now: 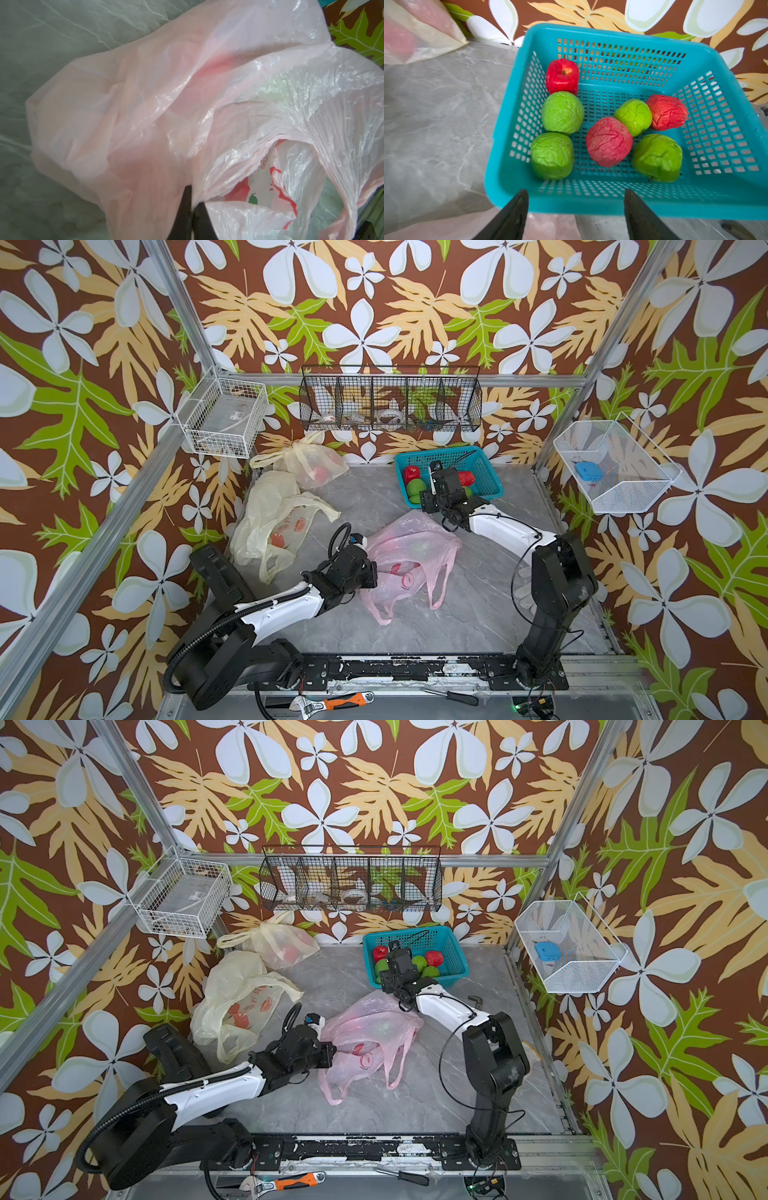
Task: Untie the knot of a plastic bag & take out the apple
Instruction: Place the apple in the basket, then pick up the apple from the plastic bag.
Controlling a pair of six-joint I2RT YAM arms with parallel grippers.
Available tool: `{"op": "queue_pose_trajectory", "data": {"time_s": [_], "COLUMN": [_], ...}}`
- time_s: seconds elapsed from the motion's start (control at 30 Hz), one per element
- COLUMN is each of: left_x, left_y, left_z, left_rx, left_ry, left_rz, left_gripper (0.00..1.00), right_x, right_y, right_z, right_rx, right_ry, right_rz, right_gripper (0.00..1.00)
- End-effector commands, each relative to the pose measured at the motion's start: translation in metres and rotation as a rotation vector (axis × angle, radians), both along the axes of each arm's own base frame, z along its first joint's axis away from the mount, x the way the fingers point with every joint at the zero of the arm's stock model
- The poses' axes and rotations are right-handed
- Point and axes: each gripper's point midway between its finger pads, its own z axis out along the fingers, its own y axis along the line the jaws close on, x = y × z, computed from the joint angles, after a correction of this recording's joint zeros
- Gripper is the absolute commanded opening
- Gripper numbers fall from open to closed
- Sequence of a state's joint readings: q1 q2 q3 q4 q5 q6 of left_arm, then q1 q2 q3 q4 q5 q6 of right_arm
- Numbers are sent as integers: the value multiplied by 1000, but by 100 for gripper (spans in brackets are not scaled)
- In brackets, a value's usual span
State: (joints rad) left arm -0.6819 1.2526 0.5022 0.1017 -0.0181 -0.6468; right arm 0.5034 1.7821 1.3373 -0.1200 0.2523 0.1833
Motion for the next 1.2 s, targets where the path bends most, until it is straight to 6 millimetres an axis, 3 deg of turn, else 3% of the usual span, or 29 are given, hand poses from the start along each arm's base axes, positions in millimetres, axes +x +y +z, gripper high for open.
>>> {"op": "queue_pose_trajectory", "data": {"time_s": [0.0, 0.2, 0.27, 0.37, 0.47, 0.57, 0.73, 0.9, 1.0, 1.17], "left_x": [-1, -1, 0, 3, 5, 7, 0, -12, -19, -25], "left_y": [-3, -5, -7, -10, -14, -17, -11, -5, -1, 5], "left_z": [8, 17, 23, 33, 46, 56, 67, 69, 66, 60], "left_rx": [-38, -29, -38, -62, -82, -94, -90, -89, -99, -92], "left_ry": [-13, -12, -21, -38, -54, -69, -89, -79, -65, -50], "left_rz": [-5, -24, -25, -26, -35, -44, -50, -65, -63, -59], "left_gripper": [0, 0, 0, 0, 0, 0, 0, 0, 0, 0], "right_x": [-20, -99, -133, -176, -207, -212, -213, -187, -170, -150], "right_y": [6, 39, 60, 87, 106, 109, 128, 110, 92, 76], "right_z": [15, 25, 22, 21, 3, -23, -36, -64, -73, -62], "right_rx": [26, 86, 127, 203, 230, 222, 202, 56, 43, 31], "right_ry": [-25, -29, -22, -17, 22, 76, 111, 134, 145, 81], "right_rz": [16, 141, 228, 347, 419, 414, 495, 366, 294, 241], "right_gripper": [74, 68, 65, 52, 37, 29, 23, 22, 28, 48]}}
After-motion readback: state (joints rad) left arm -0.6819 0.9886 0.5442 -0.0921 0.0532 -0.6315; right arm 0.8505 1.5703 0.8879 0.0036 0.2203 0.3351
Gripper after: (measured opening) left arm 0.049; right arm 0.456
